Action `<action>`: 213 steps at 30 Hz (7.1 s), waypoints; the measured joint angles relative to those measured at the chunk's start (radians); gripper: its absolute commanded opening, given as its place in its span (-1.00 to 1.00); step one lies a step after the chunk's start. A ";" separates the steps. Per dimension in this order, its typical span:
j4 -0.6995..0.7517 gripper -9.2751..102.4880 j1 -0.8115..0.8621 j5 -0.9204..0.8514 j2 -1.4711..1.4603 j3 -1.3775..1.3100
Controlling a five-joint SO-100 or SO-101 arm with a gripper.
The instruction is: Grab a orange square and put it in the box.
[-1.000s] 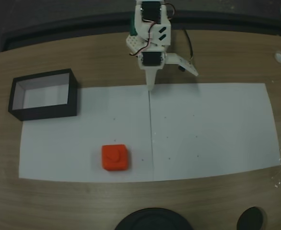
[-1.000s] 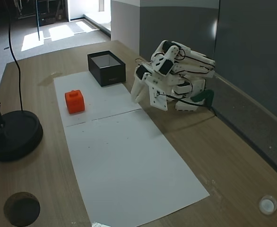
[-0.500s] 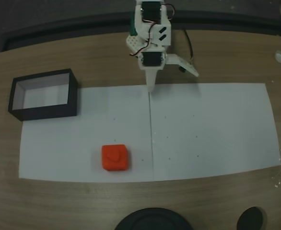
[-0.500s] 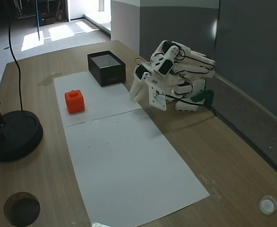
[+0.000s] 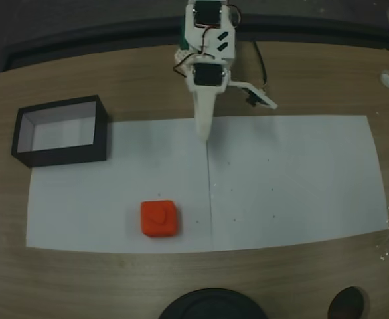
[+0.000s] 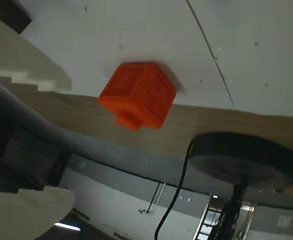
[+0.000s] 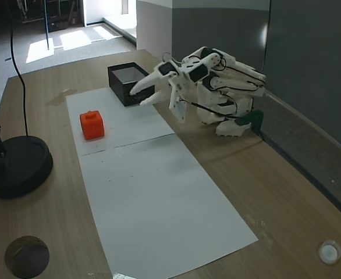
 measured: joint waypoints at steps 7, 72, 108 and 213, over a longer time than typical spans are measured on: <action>-0.144 -0.29 0.000 0.123 0.000 -0.107; 0.643 -0.64 0.336 0.040 -2.367 -2.189; 0.707 -0.63 1.029 -0.078 -2.655 -2.569; 0.213 -0.84 -0.098 0.163 0.000 0.115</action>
